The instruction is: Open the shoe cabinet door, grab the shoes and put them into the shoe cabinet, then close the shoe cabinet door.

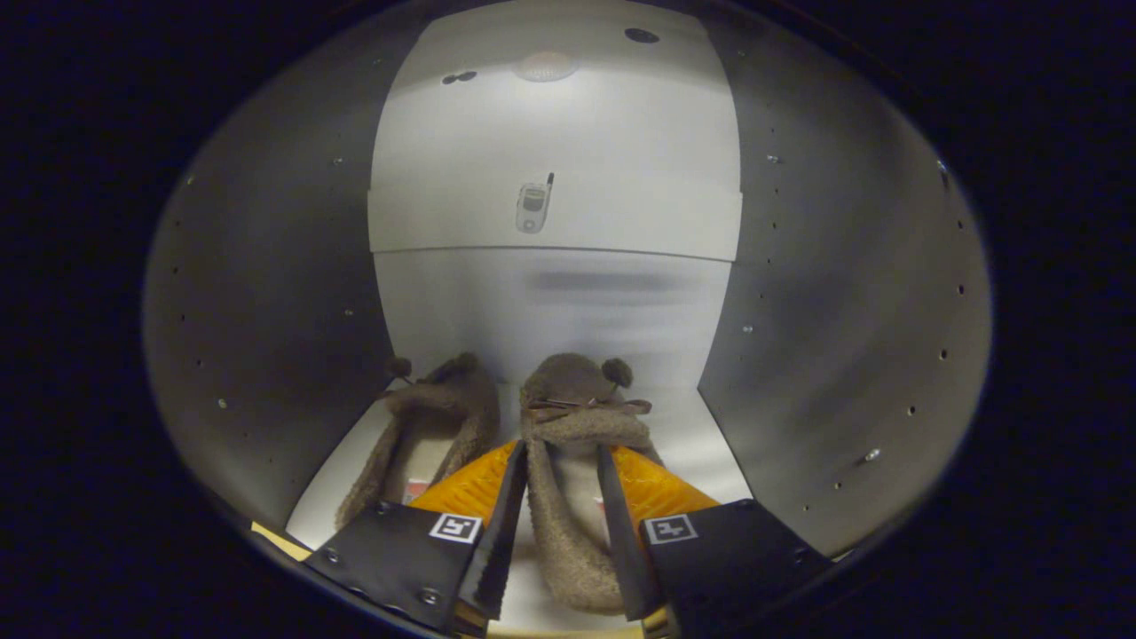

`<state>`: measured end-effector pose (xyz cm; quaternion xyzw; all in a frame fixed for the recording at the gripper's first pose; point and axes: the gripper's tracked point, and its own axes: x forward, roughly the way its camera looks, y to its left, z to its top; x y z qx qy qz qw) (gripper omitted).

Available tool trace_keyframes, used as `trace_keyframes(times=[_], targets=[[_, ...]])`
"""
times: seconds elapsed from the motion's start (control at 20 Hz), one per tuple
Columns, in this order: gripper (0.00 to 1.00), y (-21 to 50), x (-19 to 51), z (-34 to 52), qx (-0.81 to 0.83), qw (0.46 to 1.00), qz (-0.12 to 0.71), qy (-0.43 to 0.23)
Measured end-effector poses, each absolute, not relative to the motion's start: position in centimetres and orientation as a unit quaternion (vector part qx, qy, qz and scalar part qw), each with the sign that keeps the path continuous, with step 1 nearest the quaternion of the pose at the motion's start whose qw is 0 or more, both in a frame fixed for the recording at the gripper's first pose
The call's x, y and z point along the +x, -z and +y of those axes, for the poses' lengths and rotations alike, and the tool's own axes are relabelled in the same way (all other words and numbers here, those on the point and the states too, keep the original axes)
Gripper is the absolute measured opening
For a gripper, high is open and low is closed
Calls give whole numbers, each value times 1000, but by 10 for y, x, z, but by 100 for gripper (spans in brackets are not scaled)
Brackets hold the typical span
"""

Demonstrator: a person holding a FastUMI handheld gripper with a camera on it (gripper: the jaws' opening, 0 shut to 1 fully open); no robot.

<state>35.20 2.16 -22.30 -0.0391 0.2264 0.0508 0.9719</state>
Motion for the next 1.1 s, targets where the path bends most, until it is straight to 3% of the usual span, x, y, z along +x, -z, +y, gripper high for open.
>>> trace_keyframes(times=[0.25,0.7,1.1], targets=[[59,221,344,21,-38,970,233,-49],[59,184,310,16,-35,978,203,-42],[59,125,198,5,-27,989,145,-20]])
